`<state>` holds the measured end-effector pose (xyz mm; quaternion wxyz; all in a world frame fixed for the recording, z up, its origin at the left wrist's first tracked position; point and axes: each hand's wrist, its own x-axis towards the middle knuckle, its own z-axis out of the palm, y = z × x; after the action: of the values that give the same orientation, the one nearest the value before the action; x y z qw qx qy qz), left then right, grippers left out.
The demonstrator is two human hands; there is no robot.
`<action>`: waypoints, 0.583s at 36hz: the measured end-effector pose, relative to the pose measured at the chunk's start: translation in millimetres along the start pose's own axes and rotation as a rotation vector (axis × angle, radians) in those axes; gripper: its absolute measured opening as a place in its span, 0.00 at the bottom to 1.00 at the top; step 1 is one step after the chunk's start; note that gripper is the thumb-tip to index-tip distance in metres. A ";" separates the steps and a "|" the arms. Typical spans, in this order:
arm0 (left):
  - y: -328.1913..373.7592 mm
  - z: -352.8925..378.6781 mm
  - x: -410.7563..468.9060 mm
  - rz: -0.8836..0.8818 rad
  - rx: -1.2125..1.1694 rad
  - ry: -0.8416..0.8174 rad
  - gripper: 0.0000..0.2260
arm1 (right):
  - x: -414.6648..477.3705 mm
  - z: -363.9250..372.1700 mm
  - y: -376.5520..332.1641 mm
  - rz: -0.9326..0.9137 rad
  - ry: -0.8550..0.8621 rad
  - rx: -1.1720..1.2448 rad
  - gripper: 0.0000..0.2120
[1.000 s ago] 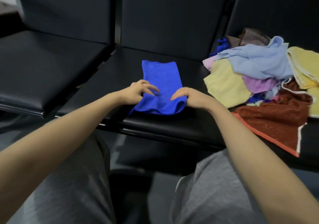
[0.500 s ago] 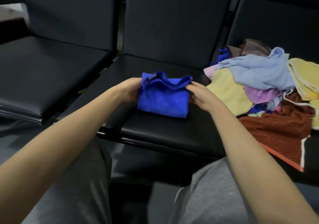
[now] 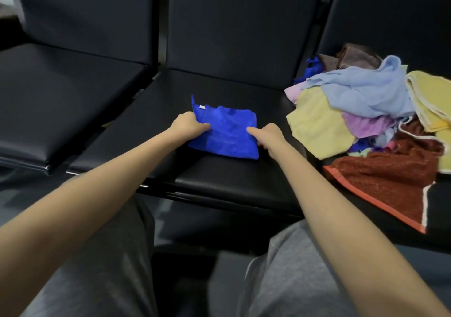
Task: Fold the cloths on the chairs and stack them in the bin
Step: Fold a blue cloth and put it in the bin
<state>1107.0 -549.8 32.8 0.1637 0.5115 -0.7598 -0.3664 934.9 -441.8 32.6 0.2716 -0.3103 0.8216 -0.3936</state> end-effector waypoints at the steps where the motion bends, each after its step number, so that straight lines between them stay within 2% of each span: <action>1: 2.1 2.8 -2.1 0.007 0.047 0.002 0.14 | -1.5 2.8 0.6 -0.001 0.015 0.003 0.13; 4: 10.6 9.1 -9.2 0.057 0.187 0.023 0.14 | -4.4 11.2 2.2 -0.010 0.027 -0.011 0.14; 7: 14.2 11.9 -13.1 0.035 0.204 0.032 0.16 | -8.1 12.2 2.3 0.000 0.005 0.052 0.15; 8: 15.5 12.4 -13.7 0.012 0.139 0.011 0.13 | -8.8 10.1 2.0 0.004 -0.012 0.102 0.14; 10: 22.0 12.4 -15.3 -0.068 -0.147 -0.032 0.05 | -13.9 1.7 -0.8 0.017 -0.039 0.218 0.08; 12: 32.5 10.4 -18.8 -0.182 -0.434 -0.124 0.04 | -16.8 -7.8 -2.5 0.039 -0.037 0.355 0.01; 15: 49.9 5.1 -23.2 -0.309 -0.776 -0.358 0.06 | -18.9 -24.2 -2.2 -0.006 0.005 0.477 0.06; 18: 69.0 10.1 -30.3 -0.343 -0.819 -0.425 0.03 | -25.7 -48.5 1.1 -0.049 0.039 0.488 0.08; 21: 90.0 23.8 -44.0 -0.372 -0.842 -0.459 0.07 | -36.9 -80.6 9.2 -0.085 0.065 0.450 0.08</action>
<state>1051.6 -482.3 87.4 0.1166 0.4344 -0.4587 -0.7663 900.9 -372.0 76.3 0.2904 -0.2634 0.7076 -0.5879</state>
